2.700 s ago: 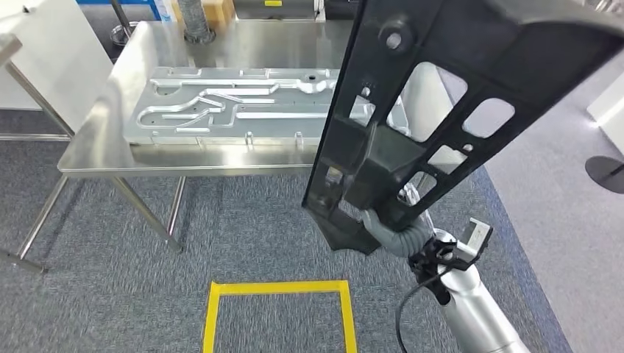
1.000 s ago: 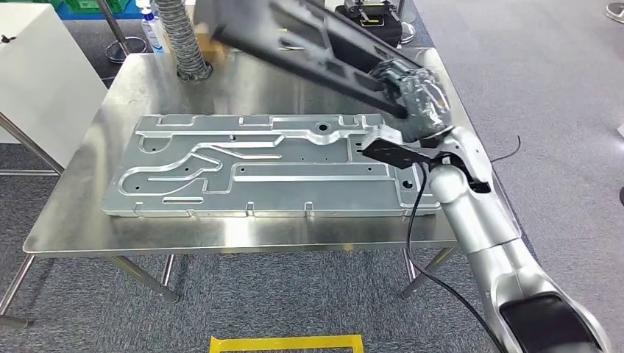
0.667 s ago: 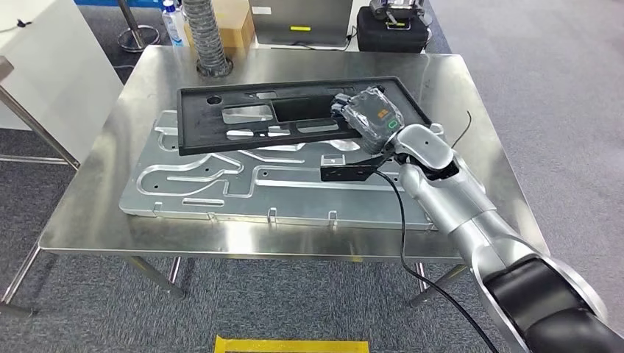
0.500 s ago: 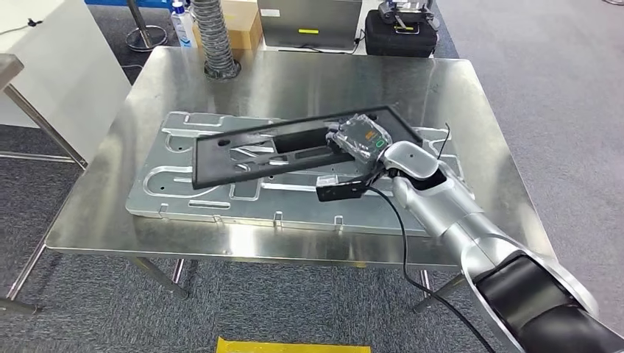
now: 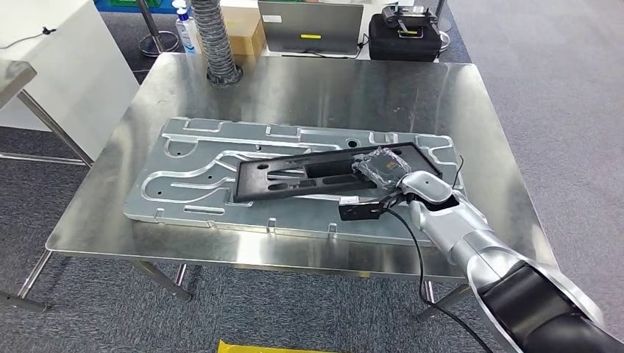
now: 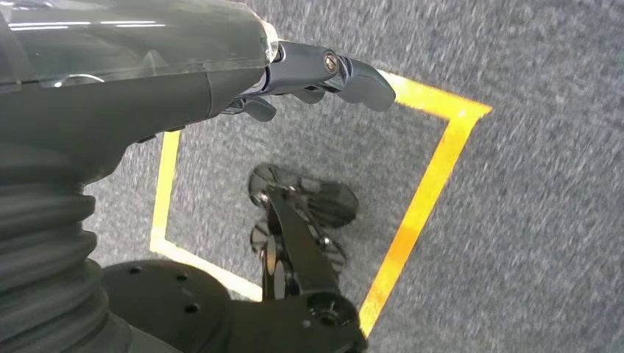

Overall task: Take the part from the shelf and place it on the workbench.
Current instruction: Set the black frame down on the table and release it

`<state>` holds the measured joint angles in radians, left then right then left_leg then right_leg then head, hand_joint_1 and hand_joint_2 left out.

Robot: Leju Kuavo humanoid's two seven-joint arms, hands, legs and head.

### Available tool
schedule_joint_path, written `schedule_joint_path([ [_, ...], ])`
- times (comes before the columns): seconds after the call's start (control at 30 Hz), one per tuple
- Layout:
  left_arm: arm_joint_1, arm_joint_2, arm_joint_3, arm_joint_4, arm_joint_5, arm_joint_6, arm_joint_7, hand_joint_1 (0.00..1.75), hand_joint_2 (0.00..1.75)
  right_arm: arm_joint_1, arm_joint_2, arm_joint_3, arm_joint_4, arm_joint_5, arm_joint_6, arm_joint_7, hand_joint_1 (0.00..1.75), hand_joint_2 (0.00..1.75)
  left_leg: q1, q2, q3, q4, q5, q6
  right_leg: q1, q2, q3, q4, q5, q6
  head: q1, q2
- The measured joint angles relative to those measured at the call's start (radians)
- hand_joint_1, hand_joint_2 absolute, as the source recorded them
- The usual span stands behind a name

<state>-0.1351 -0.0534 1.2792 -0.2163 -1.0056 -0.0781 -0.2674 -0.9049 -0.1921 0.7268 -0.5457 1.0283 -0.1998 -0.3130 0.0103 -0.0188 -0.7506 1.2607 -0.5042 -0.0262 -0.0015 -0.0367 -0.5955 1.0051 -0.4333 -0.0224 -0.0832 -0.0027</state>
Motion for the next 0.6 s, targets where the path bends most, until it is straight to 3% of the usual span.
schedule_joint_path([
  [0.1,-0.003,0.0,-0.003,0.0,-0.001,0.004,-0.018,0.0,1.75,0.004,-0.001,0.002,0.01,0.001,-0.006,0.003,1.75,1.75,0.0,-0.005,0.089,-0.191,0.089,0.006,0.0,0.002,0.006,0.009,-0.01,0.011,0.0,0.0],
  [0.13,-0.003,0.0,-0.004,0.0,-0.002,0.005,-0.024,0.0,1.75,0.005,-0.002,0.002,0.013,0.001,-0.006,0.004,1.31,1.31,-0.001,-0.007,0.105,-0.225,0.099,0.012,0.002,0.003,0.007,0.012,-0.013,0.016,0.0,0.0],
  [0.23,-0.003,-0.001,-0.005,0.0,-0.002,0.007,-0.036,0.0,1.75,0.007,-0.003,0.002,0.021,0.0,-0.004,0.006,0.0,0.0,-0.005,-0.009,0.113,-0.24,0.104,0.034,0.002,0.003,0.006,0.012,-0.016,0.031,0.0,0.0],
  [0.3,-0.004,-0.001,-0.005,0.0,-0.003,0.007,-0.041,0.0,1.75,0.009,-0.002,0.002,0.027,-0.001,-0.002,0.003,0.0,0.0,-0.003,-0.011,0.117,-0.248,0.109,0.046,-0.003,0.008,-0.006,0.042,-0.039,0.039,0.0,0.0],
  [0.4,-0.004,-0.002,-0.006,0.0,-0.002,0.006,-0.059,0.0,0.44,0.014,0.003,0.0,0.036,-0.01,0.002,-0.008,0.0,0.0,-0.004,-0.013,0.119,-0.251,0.111,0.054,-0.01,0.021,-0.084,0.22,-0.127,0.045,0.0,0.0],
  [0.43,-0.003,-0.002,-0.007,0.0,-0.001,0.005,-0.068,0.0,0.0,0.017,0.005,-0.003,0.038,-0.018,0.001,-0.017,0.0,0.0,-0.005,-0.014,0.119,-0.25,0.111,0.054,-0.011,0.023,-0.11,0.276,-0.143,0.046,0.0,0.0],
  [0.47,-0.003,-0.002,-0.007,0.0,0.001,0.004,-0.077,0.0,0.0,0.02,0.006,-0.007,0.04,-0.032,-0.002,-0.03,0.0,0.0,-0.006,-0.016,0.119,-0.25,0.111,0.055,-0.012,0.024,-0.122,0.301,-0.142,0.046,0.0,0.0],
  [0.5,-0.002,-0.002,-0.007,0.0,0.002,0.004,-0.082,0.0,0.0,0.022,0.007,-0.013,0.04,-0.048,-0.004,-0.046,0.0,0.0,-0.006,-0.019,0.12,-0.249,0.11,0.055,-0.013,0.024,-0.116,0.287,-0.123,0.044,0.0,0.0],
  [0.6,0.0,-0.003,-0.007,0.0,0.003,0.003,-0.088,0.0,0.0,0.025,0.007,-0.048,0.026,-0.159,0.013,-0.133,0.0,0.0,-0.009,-0.024,0.119,-0.245,0.109,0.05,-0.008,0.012,-0.024,0.093,-0.034,0.031,0.0,0.0],
])
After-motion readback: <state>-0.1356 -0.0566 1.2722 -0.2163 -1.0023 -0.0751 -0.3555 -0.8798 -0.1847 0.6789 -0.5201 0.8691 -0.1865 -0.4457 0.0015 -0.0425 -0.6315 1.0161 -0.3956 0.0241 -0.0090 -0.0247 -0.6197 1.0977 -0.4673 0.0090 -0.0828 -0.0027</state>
